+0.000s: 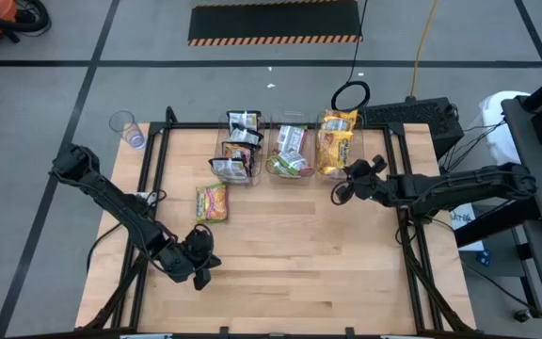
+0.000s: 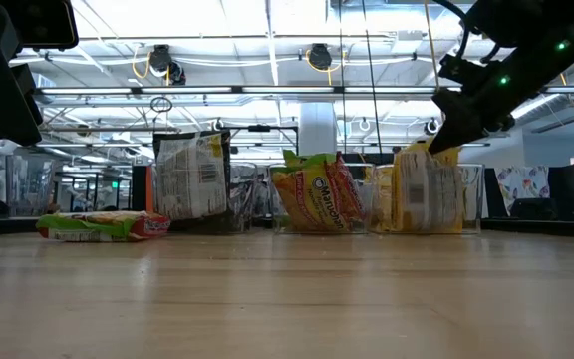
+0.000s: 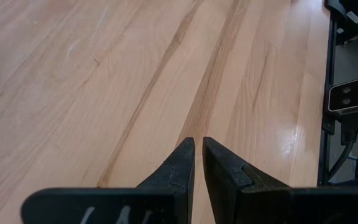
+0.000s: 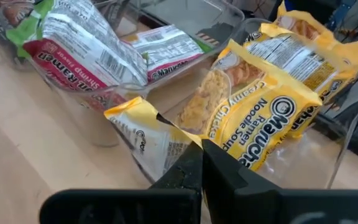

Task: Sort Maruchan noodles
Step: Put the yellow noodle pack into the right transparent bin

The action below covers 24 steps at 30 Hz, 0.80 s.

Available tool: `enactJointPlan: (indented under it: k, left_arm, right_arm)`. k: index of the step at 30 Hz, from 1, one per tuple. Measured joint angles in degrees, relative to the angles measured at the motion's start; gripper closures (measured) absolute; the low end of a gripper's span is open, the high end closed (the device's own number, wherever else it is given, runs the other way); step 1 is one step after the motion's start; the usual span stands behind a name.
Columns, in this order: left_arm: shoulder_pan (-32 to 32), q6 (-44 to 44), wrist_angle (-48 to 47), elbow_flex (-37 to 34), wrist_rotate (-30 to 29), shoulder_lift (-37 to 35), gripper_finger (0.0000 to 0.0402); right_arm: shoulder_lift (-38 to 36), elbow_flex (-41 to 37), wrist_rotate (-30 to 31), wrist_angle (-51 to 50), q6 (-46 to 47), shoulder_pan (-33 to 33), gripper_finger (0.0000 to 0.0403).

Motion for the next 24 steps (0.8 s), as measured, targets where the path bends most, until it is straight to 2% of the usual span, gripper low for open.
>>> enactJointPlan:
  k: [6,10,16,19,24]
  left_arm:
    - [0.0,0.1,0.0,0.0,0.0,0.0,0.0364]
    - [0.0,0.0,0.0,0.0,0.0,0.0,0.0364]
    - [0.0,0.0,0.0,0.0,0.0,0.0,0.0364]
    - [0.0,0.1,0.0,0.0,0.0,0.0,0.0364]
    - [0.0,0.1,0.0,0.0,0.0,0.0,0.0364]
  right_arm:
    - [0.0,0.0,-0.4,2.0,-4.7,-3.4,0.0403]
    - [0.0,0.0,-4.6,4.2,-8.9,-5.1,0.0403]
    - [0.0,0.0,-11.5,5.7,-9.2,-6.5,0.0402]
    - [0.0,0.0,-13.7,6.1,-9.2,-6.6,0.0392]
    - [0.0,0.0,-13.8,6.2,-8.4,-6.6,0.0356]
